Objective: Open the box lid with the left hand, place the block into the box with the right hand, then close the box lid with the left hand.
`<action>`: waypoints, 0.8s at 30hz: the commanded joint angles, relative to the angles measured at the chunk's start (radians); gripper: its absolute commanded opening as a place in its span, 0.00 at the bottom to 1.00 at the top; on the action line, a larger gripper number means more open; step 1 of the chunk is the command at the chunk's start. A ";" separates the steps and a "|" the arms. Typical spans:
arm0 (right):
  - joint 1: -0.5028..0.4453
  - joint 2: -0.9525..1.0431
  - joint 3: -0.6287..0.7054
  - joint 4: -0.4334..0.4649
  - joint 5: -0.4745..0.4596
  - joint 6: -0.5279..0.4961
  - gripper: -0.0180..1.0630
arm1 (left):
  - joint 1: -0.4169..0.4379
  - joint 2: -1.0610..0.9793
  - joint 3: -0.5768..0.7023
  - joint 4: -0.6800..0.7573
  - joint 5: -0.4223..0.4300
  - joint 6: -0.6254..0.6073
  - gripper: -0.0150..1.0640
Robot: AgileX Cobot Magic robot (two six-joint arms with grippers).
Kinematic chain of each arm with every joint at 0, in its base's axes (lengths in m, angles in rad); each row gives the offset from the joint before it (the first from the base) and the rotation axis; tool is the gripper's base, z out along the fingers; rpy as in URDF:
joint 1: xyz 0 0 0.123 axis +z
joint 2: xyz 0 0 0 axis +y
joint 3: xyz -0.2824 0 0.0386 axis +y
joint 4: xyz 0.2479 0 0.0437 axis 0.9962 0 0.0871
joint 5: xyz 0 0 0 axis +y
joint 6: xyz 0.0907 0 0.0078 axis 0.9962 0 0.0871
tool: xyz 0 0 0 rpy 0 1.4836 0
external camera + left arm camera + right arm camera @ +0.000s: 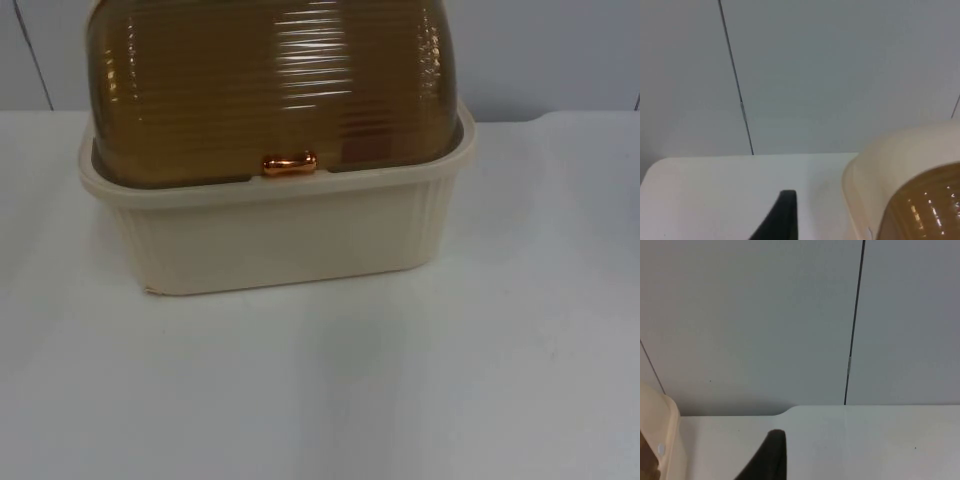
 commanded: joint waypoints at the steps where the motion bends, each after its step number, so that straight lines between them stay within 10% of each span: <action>1: 0.000 -0.004 0.002 0.003 -0.012 -0.001 0.99 | 0.005 -0.004 -0.009 0.007 -0.022 -0.010 0.99; 24: 0.000 -0.041 0.002 0.009 0.046 0.001 0.99 | 0.005 -0.399 0.115 -0.194 -0.117 -0.010 0.99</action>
